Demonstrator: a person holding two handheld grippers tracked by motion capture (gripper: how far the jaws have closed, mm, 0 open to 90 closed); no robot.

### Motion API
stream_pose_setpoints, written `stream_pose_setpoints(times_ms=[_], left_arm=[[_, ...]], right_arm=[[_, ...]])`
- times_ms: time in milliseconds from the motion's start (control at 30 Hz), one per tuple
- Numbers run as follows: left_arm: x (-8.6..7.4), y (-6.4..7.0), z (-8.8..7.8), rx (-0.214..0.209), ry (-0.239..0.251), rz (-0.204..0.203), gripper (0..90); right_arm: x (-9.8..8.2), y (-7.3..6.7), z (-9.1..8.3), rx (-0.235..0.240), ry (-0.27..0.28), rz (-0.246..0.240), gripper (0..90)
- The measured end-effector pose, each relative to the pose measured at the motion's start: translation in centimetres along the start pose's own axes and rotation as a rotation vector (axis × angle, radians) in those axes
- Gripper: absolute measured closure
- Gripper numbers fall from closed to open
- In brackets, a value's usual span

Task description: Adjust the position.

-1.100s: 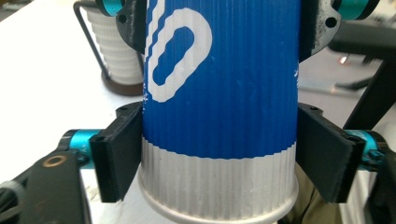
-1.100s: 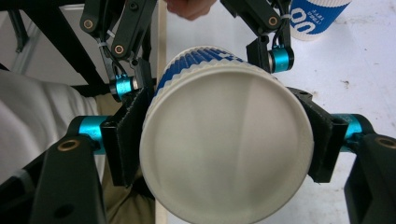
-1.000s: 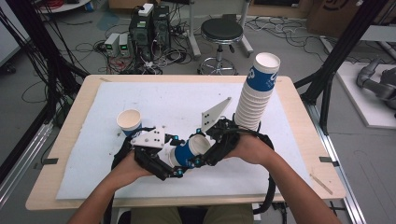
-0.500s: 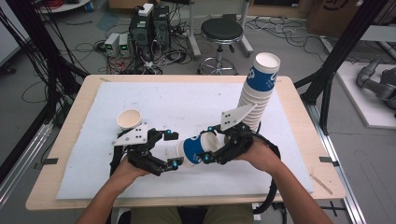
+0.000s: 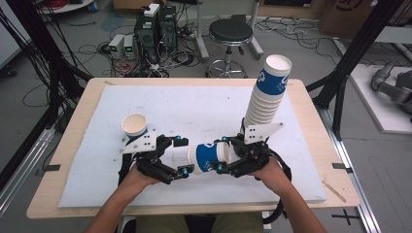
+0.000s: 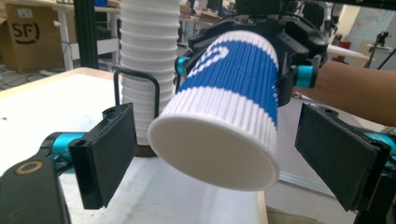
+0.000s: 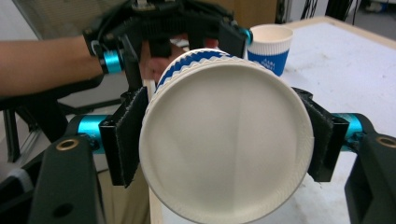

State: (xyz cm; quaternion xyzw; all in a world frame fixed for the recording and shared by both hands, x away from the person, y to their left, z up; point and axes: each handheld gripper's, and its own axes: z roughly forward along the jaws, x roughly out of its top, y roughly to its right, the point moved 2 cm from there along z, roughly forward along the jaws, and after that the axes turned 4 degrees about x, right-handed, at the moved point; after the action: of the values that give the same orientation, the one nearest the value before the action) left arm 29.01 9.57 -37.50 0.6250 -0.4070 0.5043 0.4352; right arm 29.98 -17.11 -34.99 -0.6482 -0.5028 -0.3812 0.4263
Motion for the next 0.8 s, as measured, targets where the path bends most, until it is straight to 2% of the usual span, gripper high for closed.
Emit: stream_pose_setpoints(times_ms=[133,233,333,533,800], left_arm=[[-0.28,0.33,0.82,-0.024,-0.014,0.004,12.9],[-0.36,0.59,1.2,-0.035,-0.017,0.003,12.9],[-0.39,0.64,1.24,-0.041,-0.022,-0.002,12.9],[-0.25,0.55,0.94,-0.054,-0.012,-0.011,14.9],[0.07,0.71,0.89,-0.08,-0.054,-0.012,17.8]], right_arm=[[-0.38,-0.3,0.4,0.055,0.051,0.041,27.6],[-0.45,-0.32,0.69,0.082,0.101,0.057,27.6],[-0.61,-0.28,0.84,0.096,0.122,0.07,27.6],[-1.02,-0.17,0.86,0.117,0.141,0.101,27.7],[-1.11,-0.27,0.72,0.131,0.124,0.104,27.6]])
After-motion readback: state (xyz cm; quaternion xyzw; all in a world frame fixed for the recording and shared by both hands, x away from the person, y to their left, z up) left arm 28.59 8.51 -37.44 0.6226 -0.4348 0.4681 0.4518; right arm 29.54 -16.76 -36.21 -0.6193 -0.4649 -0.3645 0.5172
